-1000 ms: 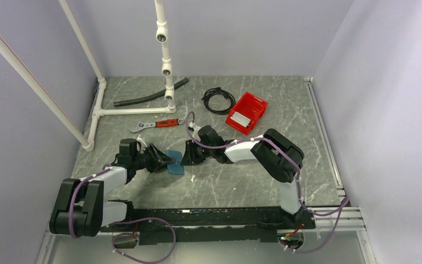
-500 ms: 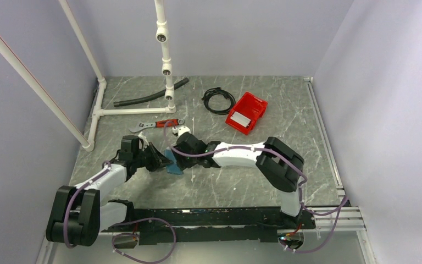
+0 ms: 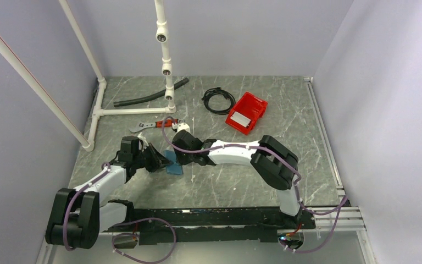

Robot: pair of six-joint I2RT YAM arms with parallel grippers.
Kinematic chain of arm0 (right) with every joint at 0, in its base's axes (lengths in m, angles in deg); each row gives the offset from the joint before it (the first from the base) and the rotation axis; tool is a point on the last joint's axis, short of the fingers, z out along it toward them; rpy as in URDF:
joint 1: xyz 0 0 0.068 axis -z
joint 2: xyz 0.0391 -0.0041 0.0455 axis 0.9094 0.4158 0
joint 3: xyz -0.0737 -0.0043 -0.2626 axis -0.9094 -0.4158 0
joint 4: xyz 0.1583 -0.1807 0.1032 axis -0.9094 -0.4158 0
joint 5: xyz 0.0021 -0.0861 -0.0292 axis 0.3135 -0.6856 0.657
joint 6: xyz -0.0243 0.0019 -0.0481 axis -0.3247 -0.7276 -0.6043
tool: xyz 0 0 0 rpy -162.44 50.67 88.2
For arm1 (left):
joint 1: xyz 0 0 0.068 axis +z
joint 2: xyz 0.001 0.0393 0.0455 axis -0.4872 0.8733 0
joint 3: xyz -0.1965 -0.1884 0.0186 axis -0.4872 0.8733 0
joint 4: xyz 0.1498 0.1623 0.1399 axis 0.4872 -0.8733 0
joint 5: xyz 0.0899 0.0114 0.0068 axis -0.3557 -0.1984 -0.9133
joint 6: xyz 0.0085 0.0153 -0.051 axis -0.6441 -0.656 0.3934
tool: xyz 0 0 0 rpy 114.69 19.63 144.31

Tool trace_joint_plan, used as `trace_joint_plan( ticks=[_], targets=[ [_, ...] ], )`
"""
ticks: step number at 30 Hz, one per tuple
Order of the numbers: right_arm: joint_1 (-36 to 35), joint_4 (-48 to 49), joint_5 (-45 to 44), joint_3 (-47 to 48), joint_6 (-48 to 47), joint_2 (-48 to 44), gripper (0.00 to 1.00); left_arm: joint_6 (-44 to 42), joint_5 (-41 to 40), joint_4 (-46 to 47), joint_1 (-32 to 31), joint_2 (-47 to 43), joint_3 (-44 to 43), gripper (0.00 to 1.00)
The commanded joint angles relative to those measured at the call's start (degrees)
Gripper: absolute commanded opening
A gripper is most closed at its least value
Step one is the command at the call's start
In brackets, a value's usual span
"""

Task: Put the credit cards into the card holder
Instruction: Open the card holder at the center of the board.

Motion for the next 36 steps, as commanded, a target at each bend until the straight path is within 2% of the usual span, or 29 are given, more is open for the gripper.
trace_joint_plan(
  ticks=[1, 8, 15, 22, 27, 29, 31, 35, 36],
  targets=[
    [-0.38, 3.67, 3.02, 0.48, 3.90, 0.22, 0.34, 0.90, 1.17, 3.66, -0.21, -0.76, 0.50, 0.00],
    [-0.11, 0.14, 1.61, 2.54, 7.90, -1.01, 0.50, 0.63, 0.73, 3.73, -0.24, -1.30, 1.06, 0.00],
    [-0.52, -0.21, 2.96, 3.12, 8.65, -0.49, 0.52, 1.14, 0.51, 3.68, -0.27, -1.91, 1.14, 0.00],
    [-0.40, 2.54, 8.94, -0.55, 12.53, 0.50, 0.53, 1.18, 0.46, 4.03, -0.25, -2.01, 1.47, 0.00],
    [-0.32, 2.60, 6.72, -5.09, 14.20, 1.08, 0.41, 0.97, -0.17, 3.15, -0.21, -3.11, 1.31, 0.00],
    [-0.29, 1.44, 4.29, -5.93, 13.77, 0.70, 0.31, 0.71, -1.04, 2.12, -0.23, -3.87, 1.29, 0.00],
    [-0.35, 1.29, 2.36, -7.22, 13.15, -0.57, 0.16, 0.51, -2.07, 1.15, -0.23, -4.79, 1.35, 0.00],
    [-1.09, -0.45, -1.44, -9.15, 12.00, -2.89, 0.00, 0.74, -4.75, 0.32, -0.21, -7.53, 2.18, 0.00],
    [-1.23, -1.18, -2.70, -9.52, 11.52, -3.25, 0.00, 0.84, -5.44, -0.78, -0.21, -8.67, 2.32, 0.00]
  ],
)
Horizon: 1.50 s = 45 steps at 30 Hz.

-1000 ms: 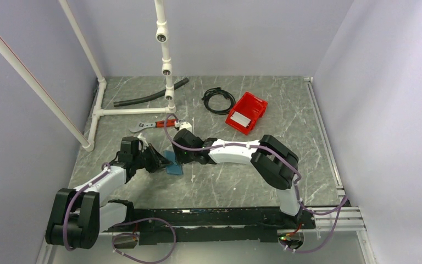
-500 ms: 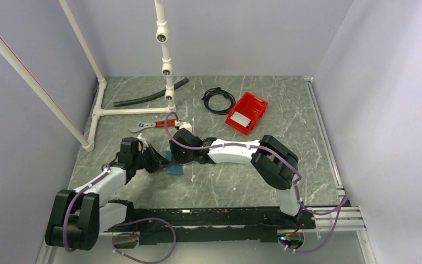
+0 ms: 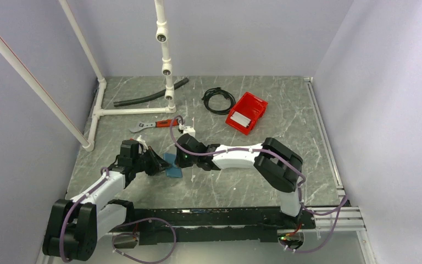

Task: Put the credit cards into the card holder
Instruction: Open the card holder at the center of the board.

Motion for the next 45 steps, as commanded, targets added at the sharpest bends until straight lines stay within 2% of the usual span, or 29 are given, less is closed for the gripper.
trace_joint_plan(
  ticks=[1, 6, 10, 15, 17, 20, 22, 24, 27, 29, 33, 39, 45],
  targets=[
    [-0.82, -9.82, -6.90, -4.32, -2.73, -1.84, 0.00, 0.54, -3.69, 0.65, 0.36, -4.66, 0.21, 0.00],
    [-0.81, -12.44, -14.77, -7.30, -6.23, -5.28, 0.00, -0.30, -4.69, -1.86, 0.36, -6.97, -0.20, 0.00],
    [-0.66, -5.65, -10.55, -9.83, -11.74, -10.42, 0.00, -1.58, -2.03, -0.91, 0.36, -6.02, -0.18, 0.00],
    [0.02, 6.09, 1.93, -12.03, -26.40, -15.34, 0.38, -1.24, 6.27, 3.24, 0.45, -2.80, -0.50, 0.00],
    [0.19, 13.11, 6.56, -16.27, -36.09, -18.67, 0.49, -1.02, 9.11, 2.31, 0.45, -2.22, -1.46, 0.00],
    [0.43, 19.03, 16.47, -20.01, -48.39, -22.80, 0.57, -2.24, 13.07, -0.95, 0.53, -1.56, -3.71, 0.00],
    [1.07, 19.49, 24.60, -20.05, -53.98, -22.47, 0.58, -3.71, 14.04, -3.95, 0.54, -1.22, -5.70, 0.00],
    [3.23, 18.51, 31.61, -18.59, -55.20, -20.12, 0.58, -3.72, 15.28, -3.63, 0.54, -1.68, -6.16, 0.00],
    [6.25, 26.01, 40.13, -22.87, -57.23, -19.46, 0.58, -4.93, 14.85, -5.24, 0.47, -2.57, -7.10, 0.00],
    [6.43, 31.03, 40.40, -25.57, -58.61, -19.77, 0.59, -5.12, 15.27, -5.13, 0.37, -2.93, -7.14, 0.00],
    [7.47, 27.26, 42.33, -22.86, -60.47, -17.10, 0.59, -5.43, 15.19, -4.35, -0.38, -3.34, -6.80, 0.00],
    [9.11, 33.21, 44.68, -25.00, -61.60, -15.41, 0.60, -6.38, 13.82, -3.06, -2.79, -5.15, -6.33, 0.00],
    [9.32, 31.86, 43.94, -23.14, -62.06, -14.79, 0.60, -6.83, 12.89, -2.44, -4.32, -6.98, -5.74, 0.00]
  ],
)
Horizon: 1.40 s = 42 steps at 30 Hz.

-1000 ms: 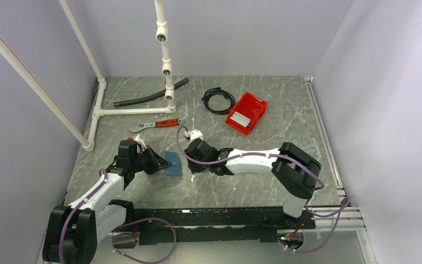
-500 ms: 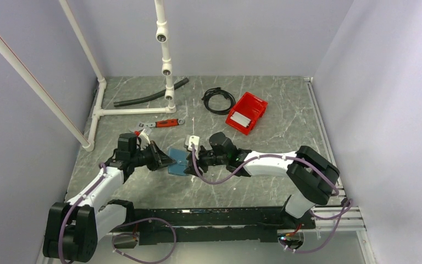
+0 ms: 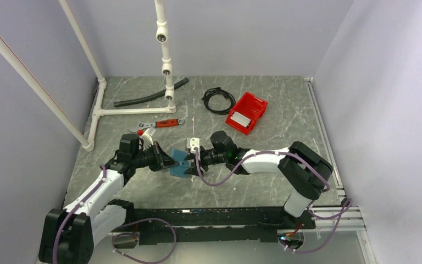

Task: Put the credit cards into the card holder
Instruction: Open the card holder at the center of the board.

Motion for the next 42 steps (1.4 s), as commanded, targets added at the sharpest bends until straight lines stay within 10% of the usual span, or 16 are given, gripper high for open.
trace_joint_plan(
  ticks=[1, 9, 18, 31, 33, 35, 39, 42],
  targets=[
    [0.28, 2.44, 2.22, 2.49, -2.66, 1.18, 0.60, -1.38, 0.80, 2.59, -1.16, -2.23, -0.48, 0.00],
    [-3.25, 1.29, -4.00, 4.39, -3.69, 4.93, 0.52, 0.05, 2.18, 5.15, -1.26, -2.21, -0.03, 0.00],
    [-3.43, -1.07, -9.53, 8.61, -1.51, 8.55, 0.00, 1.43, 3.62, 8.10, -1.35, -1.85, 0.59, 0.00],
    [6.79, 25.76, -4.78, -11.53, 18.77, -1.53, 0.00, 6.16, 2.04, 4.57, 3.75, 1.17, 1.88, 0.00],
    [6.54, 17.01, -13.02, -9.61, 20.57, -3.54, 0.14, 5.92, 2.98, 6.42, 4.44, 1.80, 2.96, 0.00],
    [4.74, 4.65, -26.32, -5.88, 25.58, -6.19, 0.49, 4.75, 1.57, 8.41, 3.98, 1.96, 3.02, 0.00],
    [-0.15, -24.42, -45.70, 7.08, 39.08, -5.75, 0.58, 3.85, -2.57, 9.76, 2.06, 1.45, 3.29, 0.00],
    [0.58, -35.30, -43.35, 12.42, 51.07, -4.06, 0.57, 4.59, -4.01, 11.42, 1.49, 1.22, 3.73, 0.00]
  ],
)
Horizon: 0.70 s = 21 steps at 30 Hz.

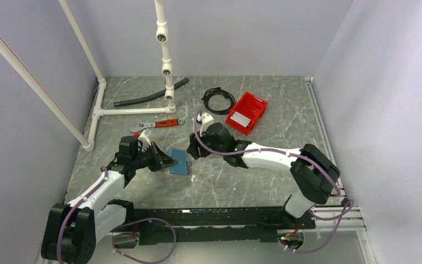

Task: Put the credit cards into the card holder
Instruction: Open the card holder at the center of the board.

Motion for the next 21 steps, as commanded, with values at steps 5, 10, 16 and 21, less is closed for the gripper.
trace_joint_plan(
  ticks=[5, 10, 16, 21],
  targets=[
    [-1.01, -20.50, -3.30, 9.91, 29.12, 2.82, 0.64, -1.06, -5.24, 2.63, -1.55, -2.87, 0.09, 0.00],
    [-1.53, -19.43, -1.82, 9.37, 29.32, 6.05, 0.60, -1.03, -5.48, 1.41, -1.68, -4.84, -0.29, 0.00],
    [-1.60, -15.81, 1.45, 8.60, 28.33, 7.33, 0.47, -1.38, -5.21, 1.39, -1.73, -4.89, 0.03, 0.00],
    [-1.54, -10.20, 4.80, 7.19, 27.69, 8.38, 0.25, -0.05, -3.15, 5.28, -1.73, -3.65, 0.99, 0.00]
  ],
)
